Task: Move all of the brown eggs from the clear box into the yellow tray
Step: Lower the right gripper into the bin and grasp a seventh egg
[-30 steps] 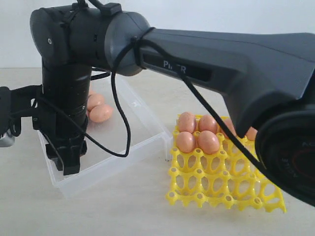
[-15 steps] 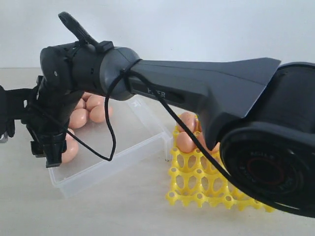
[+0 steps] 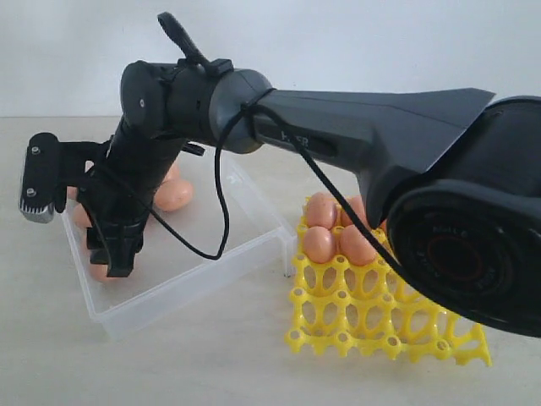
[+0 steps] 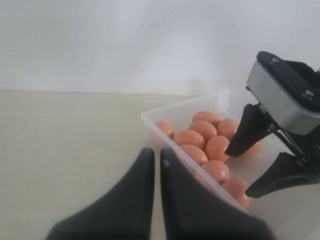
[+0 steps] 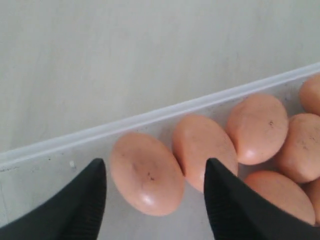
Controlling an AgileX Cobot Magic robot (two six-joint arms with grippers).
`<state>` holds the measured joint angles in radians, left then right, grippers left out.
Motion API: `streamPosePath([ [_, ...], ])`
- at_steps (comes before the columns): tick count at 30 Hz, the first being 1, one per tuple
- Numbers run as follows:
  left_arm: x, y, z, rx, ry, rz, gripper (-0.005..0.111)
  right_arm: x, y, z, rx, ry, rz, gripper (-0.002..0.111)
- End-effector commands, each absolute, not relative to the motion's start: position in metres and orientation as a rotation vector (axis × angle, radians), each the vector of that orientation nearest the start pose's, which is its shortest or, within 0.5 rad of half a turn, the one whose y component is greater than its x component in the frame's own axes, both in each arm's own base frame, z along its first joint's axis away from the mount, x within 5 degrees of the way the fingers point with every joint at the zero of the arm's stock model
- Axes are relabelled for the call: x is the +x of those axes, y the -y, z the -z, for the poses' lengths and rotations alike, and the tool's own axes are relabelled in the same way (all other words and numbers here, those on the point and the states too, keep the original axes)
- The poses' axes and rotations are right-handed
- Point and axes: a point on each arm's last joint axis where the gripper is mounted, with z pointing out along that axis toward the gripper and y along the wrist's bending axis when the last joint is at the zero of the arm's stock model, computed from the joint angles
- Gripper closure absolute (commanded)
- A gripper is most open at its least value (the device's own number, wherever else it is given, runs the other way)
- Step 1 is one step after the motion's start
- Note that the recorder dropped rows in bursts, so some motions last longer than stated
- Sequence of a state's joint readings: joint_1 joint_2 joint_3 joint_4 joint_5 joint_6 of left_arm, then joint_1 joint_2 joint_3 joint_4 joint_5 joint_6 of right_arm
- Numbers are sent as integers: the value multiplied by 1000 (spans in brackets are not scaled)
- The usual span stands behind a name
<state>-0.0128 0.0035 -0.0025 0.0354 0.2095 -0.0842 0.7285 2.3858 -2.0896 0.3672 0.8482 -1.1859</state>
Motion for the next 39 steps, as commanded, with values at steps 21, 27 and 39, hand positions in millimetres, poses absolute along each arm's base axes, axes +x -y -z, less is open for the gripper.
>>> streamPosePath([
  [21,56,0,-194,-39,-1693,39,103,380,-371,-120,-2095,-1664,-277,79],
  [27,56,0,-194,-39,-1693,39,103,381,-365,-164,-1578,-2148,-360,108],
  [39,56,0,-194,-39,-1693,39,103,346,-332,-241,-1361,-2372,-398,109],
])
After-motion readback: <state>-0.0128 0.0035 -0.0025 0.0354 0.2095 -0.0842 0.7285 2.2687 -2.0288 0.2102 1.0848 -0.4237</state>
